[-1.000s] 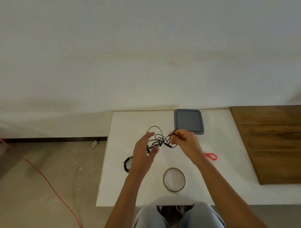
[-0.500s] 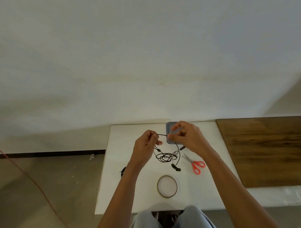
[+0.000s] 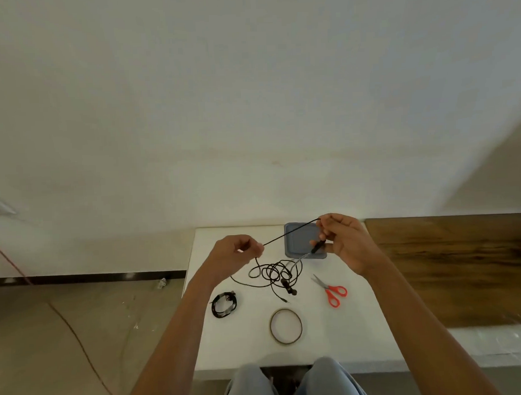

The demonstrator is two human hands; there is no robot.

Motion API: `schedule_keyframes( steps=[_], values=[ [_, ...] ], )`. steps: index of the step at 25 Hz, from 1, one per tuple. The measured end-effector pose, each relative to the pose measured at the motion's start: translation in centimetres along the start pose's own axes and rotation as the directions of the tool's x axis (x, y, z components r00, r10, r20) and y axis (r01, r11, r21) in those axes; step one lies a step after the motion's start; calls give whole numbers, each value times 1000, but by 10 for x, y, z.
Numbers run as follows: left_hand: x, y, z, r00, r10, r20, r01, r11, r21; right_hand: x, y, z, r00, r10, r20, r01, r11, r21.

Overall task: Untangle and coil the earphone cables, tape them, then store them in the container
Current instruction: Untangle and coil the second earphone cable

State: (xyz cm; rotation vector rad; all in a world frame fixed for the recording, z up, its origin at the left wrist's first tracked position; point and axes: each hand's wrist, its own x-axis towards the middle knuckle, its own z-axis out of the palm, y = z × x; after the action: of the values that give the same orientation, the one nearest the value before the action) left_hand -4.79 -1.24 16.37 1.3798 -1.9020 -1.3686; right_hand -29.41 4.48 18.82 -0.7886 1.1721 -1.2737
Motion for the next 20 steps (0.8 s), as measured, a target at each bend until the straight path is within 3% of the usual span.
schedule_keyframes(
  steps=[1, 4, 6, 8, 9, 11, 13, 16, 18, 20],
  values=[
    [-2, 3, -2, 1000, -12, 22, 12, 1000, -9, 0, -3, 1, 1000, -14, -24, 16, 998, 58],
    [-8, 9, -11, 997, -26, 72, 12, 982, 189, 2, -12, 1, 982, -59, -181, 93, 978, 185],
    [-12, 11, -17, 1000, -30, 2, 27, 928, 371, 1, -17, -3, 943, -193, -272, 180, 981, -74],
    [-16, 12, -22, 992, -21, -124, 83, 848, 523, -3, -20, -9, 887, -374, -272, 191, 833, -520],
    [-17, 12, -22, 985, -4, -175, 99, 837, 538, -5, -20, -11, 862, -443, -245, 191, 733, -654],
    [-20, 14, -23, 967, 27, -254, 80, 913, 401, -8, -18, -15, 814, -550, -189, 222, 594, -774],
    [-22, 18, -24, 941, -18, -339, 49, 996, 81, -7, -13, -21, 749, -649, -135, 238, 454, -859],
    [-25, 30, -22, 907, -119, -405, -20, 946, -323, -5, -6, -25, 694, -720, 20, 243, 207, -948],
    [-26, 42, -21, 915, -192, -356, -32, 843, -537, -8, -5, -24, 740, -671, 51, 272, 229, -935],
    [-29, 51, -22, 943, -229, -241, -2, 721, -693, -15, -10, -23, 797, -603, -16, 272, 383, -883]
  ],
)
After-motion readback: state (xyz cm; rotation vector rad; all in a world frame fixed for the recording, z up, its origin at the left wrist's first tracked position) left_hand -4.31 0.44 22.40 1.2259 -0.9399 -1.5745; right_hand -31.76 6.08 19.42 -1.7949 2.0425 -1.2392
